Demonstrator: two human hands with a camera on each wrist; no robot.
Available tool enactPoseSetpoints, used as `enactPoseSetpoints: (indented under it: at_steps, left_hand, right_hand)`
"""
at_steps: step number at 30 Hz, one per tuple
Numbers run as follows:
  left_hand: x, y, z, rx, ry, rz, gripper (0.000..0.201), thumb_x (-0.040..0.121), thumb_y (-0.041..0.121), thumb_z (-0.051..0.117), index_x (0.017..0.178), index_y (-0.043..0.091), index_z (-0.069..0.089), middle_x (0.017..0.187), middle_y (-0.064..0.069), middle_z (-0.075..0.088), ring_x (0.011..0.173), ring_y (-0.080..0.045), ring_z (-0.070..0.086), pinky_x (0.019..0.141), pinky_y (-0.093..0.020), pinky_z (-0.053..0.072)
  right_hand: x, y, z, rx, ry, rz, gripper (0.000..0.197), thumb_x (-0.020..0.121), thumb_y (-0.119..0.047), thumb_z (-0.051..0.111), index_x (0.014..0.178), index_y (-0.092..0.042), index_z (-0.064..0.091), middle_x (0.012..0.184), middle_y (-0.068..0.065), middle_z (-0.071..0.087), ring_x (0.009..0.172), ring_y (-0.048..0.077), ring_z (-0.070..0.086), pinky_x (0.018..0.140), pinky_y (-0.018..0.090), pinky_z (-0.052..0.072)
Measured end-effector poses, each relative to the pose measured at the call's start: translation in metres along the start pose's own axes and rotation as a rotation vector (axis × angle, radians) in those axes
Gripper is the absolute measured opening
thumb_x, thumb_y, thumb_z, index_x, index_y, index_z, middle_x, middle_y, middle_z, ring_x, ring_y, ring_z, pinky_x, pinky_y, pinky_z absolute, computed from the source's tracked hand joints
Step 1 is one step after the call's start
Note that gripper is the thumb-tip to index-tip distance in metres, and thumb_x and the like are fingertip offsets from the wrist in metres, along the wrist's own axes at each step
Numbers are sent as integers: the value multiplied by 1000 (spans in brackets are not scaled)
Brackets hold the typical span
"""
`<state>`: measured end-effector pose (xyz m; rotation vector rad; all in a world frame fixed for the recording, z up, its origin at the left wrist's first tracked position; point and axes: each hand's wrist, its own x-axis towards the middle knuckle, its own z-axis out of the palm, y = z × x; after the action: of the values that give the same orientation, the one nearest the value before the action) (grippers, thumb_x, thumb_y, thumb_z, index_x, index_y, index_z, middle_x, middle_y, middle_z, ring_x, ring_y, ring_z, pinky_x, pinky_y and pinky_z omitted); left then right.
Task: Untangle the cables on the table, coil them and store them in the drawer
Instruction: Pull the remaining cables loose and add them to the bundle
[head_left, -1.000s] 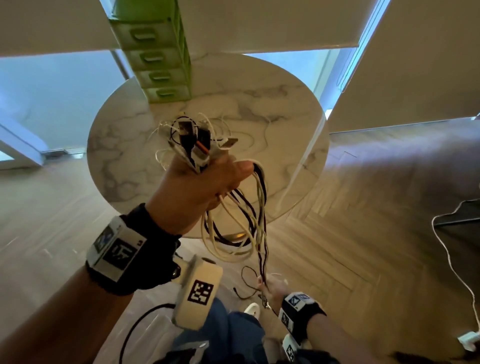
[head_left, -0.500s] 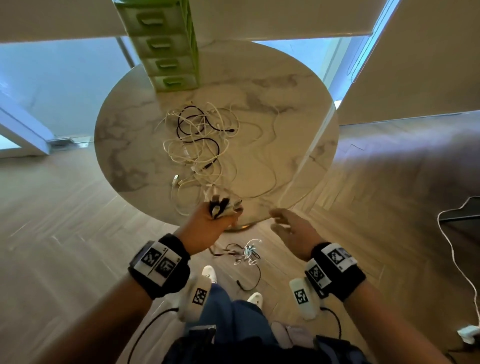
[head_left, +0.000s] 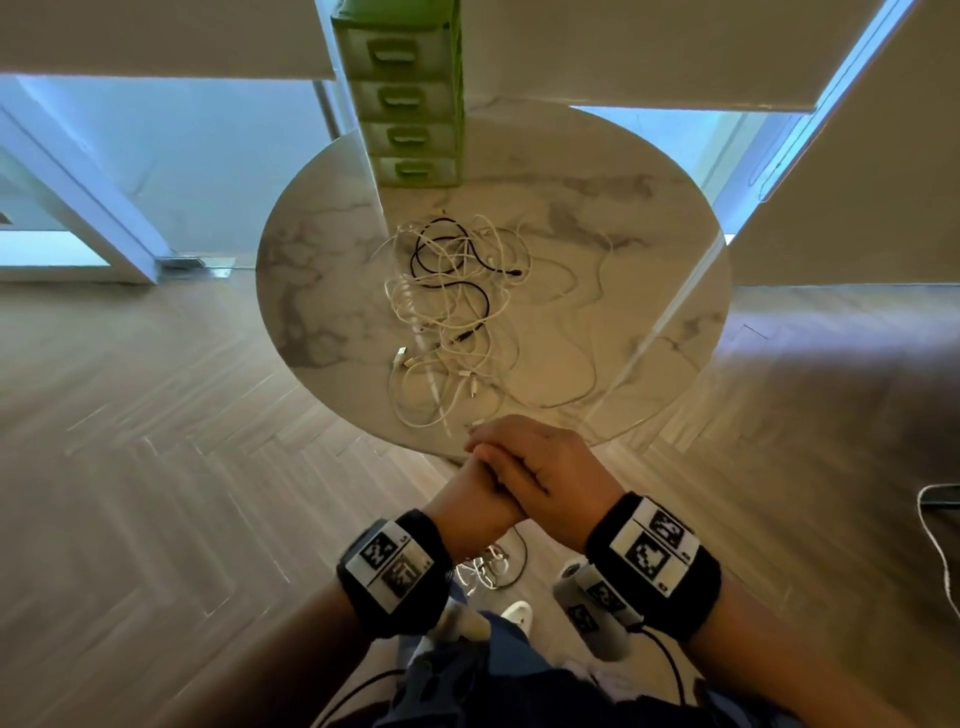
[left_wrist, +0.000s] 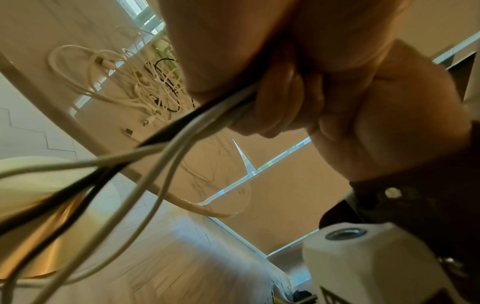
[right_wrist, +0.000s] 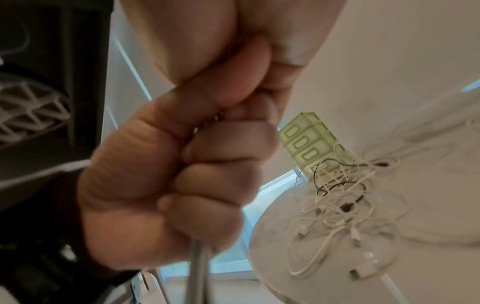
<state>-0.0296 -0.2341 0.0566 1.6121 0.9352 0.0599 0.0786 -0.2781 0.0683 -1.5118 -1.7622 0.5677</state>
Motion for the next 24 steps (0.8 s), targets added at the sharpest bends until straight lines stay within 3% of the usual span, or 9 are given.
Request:
enactPoseSetpoints:
  at_steps: [3, 7, 9, 12, 15, 18, 19, 22, 24]
  left_hand:
    - [-2, 0, -4, -91, 47, 55, 29, 87, -19, 40, 113, -16, 50, 111, -30, 62, 65, 7, 44, 60, -2, 38]
    - [0, -5, -20, 195, 107, 331, 25, 67, 4, 42, 61, 3, 66, 58, -7, 66, 51, -4, 62, 62, -18, 41]
    - [3, 3, -10, -30, -138, 107, 22, 78, 6, 48, 88, -4, 65, 88, -14, 67, 79, 4, 62, 71, -12, 40]
    - [2, -17, -13, -87, 13, 161, 42, 72, 39, 49, 100, 7, 52, 94, 13, 62, 86, 14, 54, 80, -12, 43]
    - [-3, -31, -19, -122, 71, 161, 51, 80, 36, 47, 113, -3, 52, 104, 9, 50, 95, 14, 45, 82, -2, 36]
    - [-7, -28, -26, -335, 66, 107, 12, 83, 7, 58, 71, 10, 57, 56, 15, 58, 53, 6, 53, 57, -12, 41]
    - [-4, -31, -29, -347, 120, 94, 28, 86, -2, 56, 65, 15, 55, 45, 13, 53, 44, 5, 48, 50, -11, 37]
    - [-3, -37, -50, -444, 225, 98, 38, 89, 12, 62, 54, 26, 57, 45, 11, 41, 41, -4, 35, 43, -16, 30]
    - [0, -44, -71, -481, 280, 69, 36, 89, 21, 63, 54, 26, 56, 48, 10, 38, 44, -7, 31, 43, -20, 26]
  right_hand:
    - [-3, 1, 4, -119, -29, -111, 44, 98, -36, 31, 103, -9, 65, 106, 6, 68, 100, 13, 58, 107, 28, 28]
    - [-6, -1, 8, -53, -66, -144, 49, 99, -36, 26, 113, -6, 62, 119, 10, 62, 113, 18, 54, 100, 33, 40]
    - [-4, -1, 8, -25, -49, -117, 49, 99, -38, 25, 123, -8, 55, 129, 10, 56, 124, 15, 43, 109, 35, 31]
    - [-4, -6, 17, 41, -38, -48, 48, 96, -38, 34, 131, -10, 47, 139, 8, 47, 136, 12, 30, 113, 48, 26]
    - [-3, -8, 25, 61, -147, -16, 59, 92, -51, 34, 136, -13, 42, 144, 4, 42, 139, 10, 27, 115, 41, 25]
    - [4, -8, 24, 315, -145, 157, 61, 88, -54, 32, 140, -22, 36, 140, -2, 47, 130, 5, 41, 108, 26, 34]
    - [7, -6, 25, 396, -51, 208, 59, 89, -55, 31, 138, -23, 38, 134, -4, 52, 123, 4, 47, 104, 22, 38]
    - [16, 3, 36, 330, 107, 394, 49, 91, -51, 34, 127, -21, 50, 121, -6, 59, 110, 3, 55, 90, 14, 42]
    - [21, 13, 45, 127, -78, 451, 32, 95, -37, 42, 114, -17, 60, 108, 0, 65, 94, 10, 58, 78, 17, 42]
